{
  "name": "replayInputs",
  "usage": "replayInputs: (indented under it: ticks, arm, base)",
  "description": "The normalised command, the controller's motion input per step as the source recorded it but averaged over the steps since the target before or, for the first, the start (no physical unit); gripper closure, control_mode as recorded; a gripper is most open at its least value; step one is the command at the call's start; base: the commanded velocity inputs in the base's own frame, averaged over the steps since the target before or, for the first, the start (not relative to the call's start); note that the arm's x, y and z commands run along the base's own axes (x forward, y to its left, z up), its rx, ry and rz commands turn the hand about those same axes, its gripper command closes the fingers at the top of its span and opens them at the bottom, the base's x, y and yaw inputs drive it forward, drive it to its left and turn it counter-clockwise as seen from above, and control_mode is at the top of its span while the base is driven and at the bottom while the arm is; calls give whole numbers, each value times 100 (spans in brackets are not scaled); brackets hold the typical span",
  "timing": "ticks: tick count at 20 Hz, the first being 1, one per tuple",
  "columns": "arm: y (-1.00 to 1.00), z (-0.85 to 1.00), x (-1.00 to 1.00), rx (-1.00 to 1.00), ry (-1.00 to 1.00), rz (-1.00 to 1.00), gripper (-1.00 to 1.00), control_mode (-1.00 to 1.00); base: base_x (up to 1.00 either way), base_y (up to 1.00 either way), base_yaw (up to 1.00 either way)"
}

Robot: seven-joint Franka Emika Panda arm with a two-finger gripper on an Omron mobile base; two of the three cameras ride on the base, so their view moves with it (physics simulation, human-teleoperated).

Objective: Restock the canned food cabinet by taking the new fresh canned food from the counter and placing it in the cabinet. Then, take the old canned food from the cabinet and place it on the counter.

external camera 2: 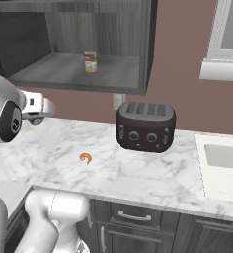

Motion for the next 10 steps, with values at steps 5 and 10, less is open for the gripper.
replayInputs:
  ticks: [5,10]
  arm:
    - [0,96,-54,3,-1,-6,100,-100]
    - [0,66,-4,9,-1,-5,100,-100]
  base:
    - [0,0,0]
    - [0,0,0]
